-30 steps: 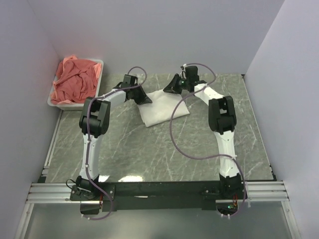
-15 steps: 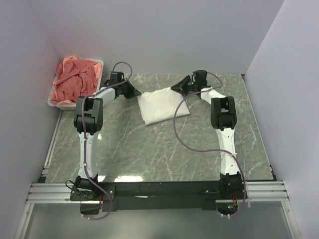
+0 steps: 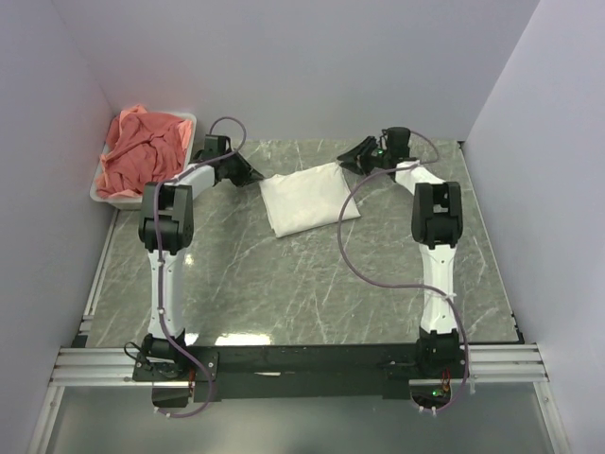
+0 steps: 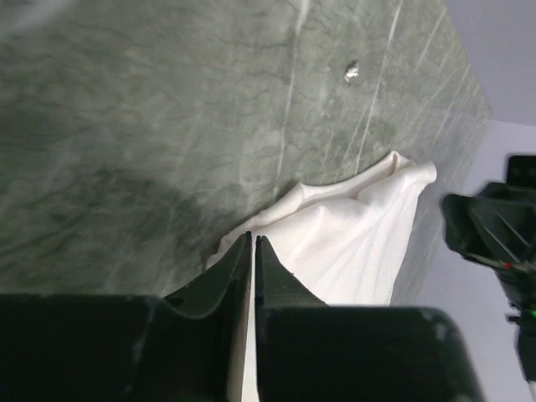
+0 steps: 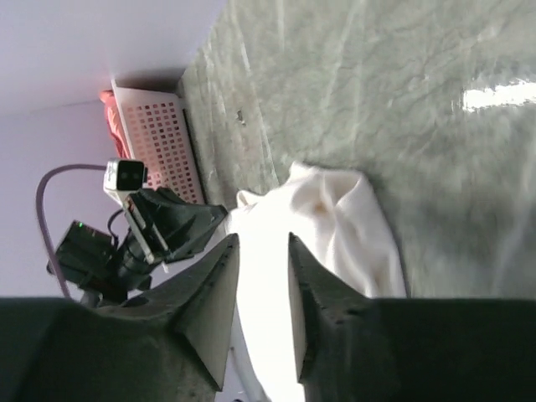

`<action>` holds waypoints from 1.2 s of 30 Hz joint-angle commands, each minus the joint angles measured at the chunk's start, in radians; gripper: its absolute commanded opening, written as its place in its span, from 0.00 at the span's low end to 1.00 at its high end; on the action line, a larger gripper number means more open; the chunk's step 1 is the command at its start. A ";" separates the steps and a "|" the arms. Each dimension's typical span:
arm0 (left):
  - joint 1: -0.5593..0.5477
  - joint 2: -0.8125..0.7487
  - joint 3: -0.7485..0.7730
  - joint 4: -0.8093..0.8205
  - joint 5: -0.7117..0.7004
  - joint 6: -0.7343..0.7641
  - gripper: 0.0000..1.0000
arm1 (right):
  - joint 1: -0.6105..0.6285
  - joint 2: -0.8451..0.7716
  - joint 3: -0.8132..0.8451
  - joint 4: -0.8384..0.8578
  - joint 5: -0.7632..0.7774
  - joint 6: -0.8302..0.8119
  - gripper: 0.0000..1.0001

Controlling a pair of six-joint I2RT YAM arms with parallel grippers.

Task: Fold and stack the t-shirts
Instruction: Fold the tshirt, then neatly place the folded tshirt to the corner

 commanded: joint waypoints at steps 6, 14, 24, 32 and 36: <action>-0.019 -0.177 0.015 -0.078 -0.090 0.070 0.25 | -0.037 -0.298 -0.124 -0.304 0.172 -0.393 0.54; -0.194 -0.269 -0.076 -0.085 -0.141 0.090 0.23 | -0.011 -0.334 -0.221 -0.409 0.273 -0.554 0.65; -0.357 -0.148 -0.076 -0.049 -0.092 0.061 0.21 | 0.014 -0.285 -0.192 -0.447 0.267 -0.620 0.69; -0.384 -0.030 -0.027 -0.076 -0.087 0.055 0.20 | 0.063 -0.225 -0.141 -0.482 0.302 -0.646 0.71; -0.395 -0.018 -0.015 -0.114 -0.112 0.069 0.20 | 0.092 -0.207 -0.109 -0.518 0.336 -0.663 0.71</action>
